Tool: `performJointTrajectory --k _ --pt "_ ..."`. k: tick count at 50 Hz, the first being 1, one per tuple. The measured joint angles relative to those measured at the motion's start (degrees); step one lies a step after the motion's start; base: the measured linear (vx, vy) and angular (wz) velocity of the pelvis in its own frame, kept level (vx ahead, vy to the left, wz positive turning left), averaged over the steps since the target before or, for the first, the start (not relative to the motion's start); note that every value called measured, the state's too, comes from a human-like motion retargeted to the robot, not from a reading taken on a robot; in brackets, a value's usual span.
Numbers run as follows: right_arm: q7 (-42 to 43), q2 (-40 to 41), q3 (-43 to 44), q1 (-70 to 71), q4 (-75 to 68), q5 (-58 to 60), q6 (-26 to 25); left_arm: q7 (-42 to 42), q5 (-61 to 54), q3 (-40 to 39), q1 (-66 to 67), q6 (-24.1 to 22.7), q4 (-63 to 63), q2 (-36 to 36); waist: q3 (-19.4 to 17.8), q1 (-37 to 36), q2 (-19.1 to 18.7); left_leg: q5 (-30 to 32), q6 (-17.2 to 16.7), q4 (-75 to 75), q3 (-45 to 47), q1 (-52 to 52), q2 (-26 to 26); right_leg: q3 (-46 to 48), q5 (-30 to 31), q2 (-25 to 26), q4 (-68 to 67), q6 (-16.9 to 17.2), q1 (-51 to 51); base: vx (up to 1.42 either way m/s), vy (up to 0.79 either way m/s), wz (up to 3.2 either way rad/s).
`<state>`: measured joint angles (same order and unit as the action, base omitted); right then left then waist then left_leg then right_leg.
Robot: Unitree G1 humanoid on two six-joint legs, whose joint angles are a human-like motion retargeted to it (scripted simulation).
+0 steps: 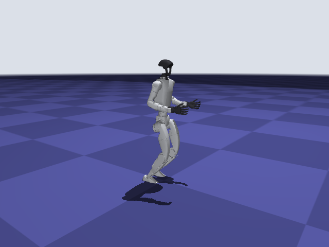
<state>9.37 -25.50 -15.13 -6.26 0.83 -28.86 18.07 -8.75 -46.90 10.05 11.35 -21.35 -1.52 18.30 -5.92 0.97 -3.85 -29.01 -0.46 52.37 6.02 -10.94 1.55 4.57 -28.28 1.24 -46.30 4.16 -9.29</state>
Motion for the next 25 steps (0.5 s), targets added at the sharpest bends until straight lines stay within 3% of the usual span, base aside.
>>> performJointTrajectory --k 2,5,6,7,9,12,18,20,23,25 --pt "-1.4 0.4 -0.5 1.2 -0.2 -1.1 -0.5 2.6 0.7 2.3 -0.7 1.3 0.9 -0.3 -0.4 0.0 0.6 5.9 -0.9 -7.2 0.3 3.0 -0.6 0.1 5.7 -0.5 5.0 1.3 2.5 0.01 0.05 0.76" --pt "-3.0 0.1 -4.3 -0.2 1.2 -0.6 -1.6 6.0 3.4 5.8 2.8 3.2 0.1 -0.9 4.0 0.7 1.8 35.3 -8.5 -29.0 0.7 7.0 -2.6 -0.1 26.6 -2.4 18.6 6.3 4.1 0.03 0.04 1.12" --pt "-3.5 -0.3 -5.7 -0.4 1.0 -0.4 -2.0 6.7 3.9 6.7 3.4 3.5 0.1 -0.7 5.4 1.0 2.1 42.7 -10.4 -35.7 1.0 8.0 -3.5 0.2 30.7 -3.1 20.4 7.3 3.0 -0.01 0.04 1.42" --pt "-4.0 -0.7 -7.0 -0.6 0.7 -0.1 -2.3 7.2 4.3 7.7 3.9 3.8 0.2 -0.5 6.3 1.3 2.3 48.0 -12.0 -40.0 1.3 8.5 -4.2 0.4 33.7 -3.8 21.1 8.1 1.9 -0.05 0.04 1.54" --pt "-4.8 -1.7 -9.4 -1.0 -0.1 0.2 -2.7 7.8 4.8 9.8 4.2 4.3 0.5 0.4 6.0 1.7 2.6 49.5 -12.8 -38.9 2.2 7.8 -5.0 0.3 34.0 -4.6 17.6 8.1 -0.1 -0.08 0.04 1.68" --pt "-6.4 -3.5 -12.3 -0.5 -2.4 1.1 -3.5 8.3 5.0 12.7 2.8 5.2 2.2 1.7 6.7 2.4 3.0 45.7 -11.0 -34.6 2.7 5.5 -6.4 -0.6 30.9 -5.4 12.5 6.9 -3.5 -0.06 0.02 1.95" --pt "-9.3 -4.3 -16.3 2.9 -11.8 5.6 -6.7 11.1 8.4 16.5 -2.5 7.8 9.2 3.2 8.9 2.8 2.9 31.3 -5.5 -20.7 2.3 0.7 -6.3 -4.2 25.9 -3.4 7.0 5.6 -6.5 -0.07 -0.01 1.86" --pt "-10.7 -3.6 -17.1 4.3 -16.9 7.8 -8.2 12.4 10.1 17.2 -4.6 8.9 12.8 3.1 9.4 2.3 2.8 23.5 -3.2 -16.7 1.4 0.5 -6.1 -5.4 20.1 -2.0 5.4 4.2 -6.2 -0.09 -0.02 1.42" --pt "-13.3 -1.7 -18.3 7.4 -28.3 13.6 -11.4 15.2 16.0 18.2 -8.0 11.3 21.4 3.0 8.9 1.4 2.8 4.6 1.6 -11.9 0.6 1.8 -5.6 -5.0 2.0 -0.6 2.0 -0.1 -5.0 -0.1 -0.02 1.25" --pt "-15.1 1.5 -18.9 11.1 -40.7 18.7 -12.8 17.8 23.1 18.8 -11.1 13.1 32.0 1.5 7.3 1.2 2.6 -4.9 4.1 -11.2 0.9 3.6 -4.9 -3.5 -6.0 -0.3 1.0 -1.8 -3.5 -0.09 -0.01 1.22"
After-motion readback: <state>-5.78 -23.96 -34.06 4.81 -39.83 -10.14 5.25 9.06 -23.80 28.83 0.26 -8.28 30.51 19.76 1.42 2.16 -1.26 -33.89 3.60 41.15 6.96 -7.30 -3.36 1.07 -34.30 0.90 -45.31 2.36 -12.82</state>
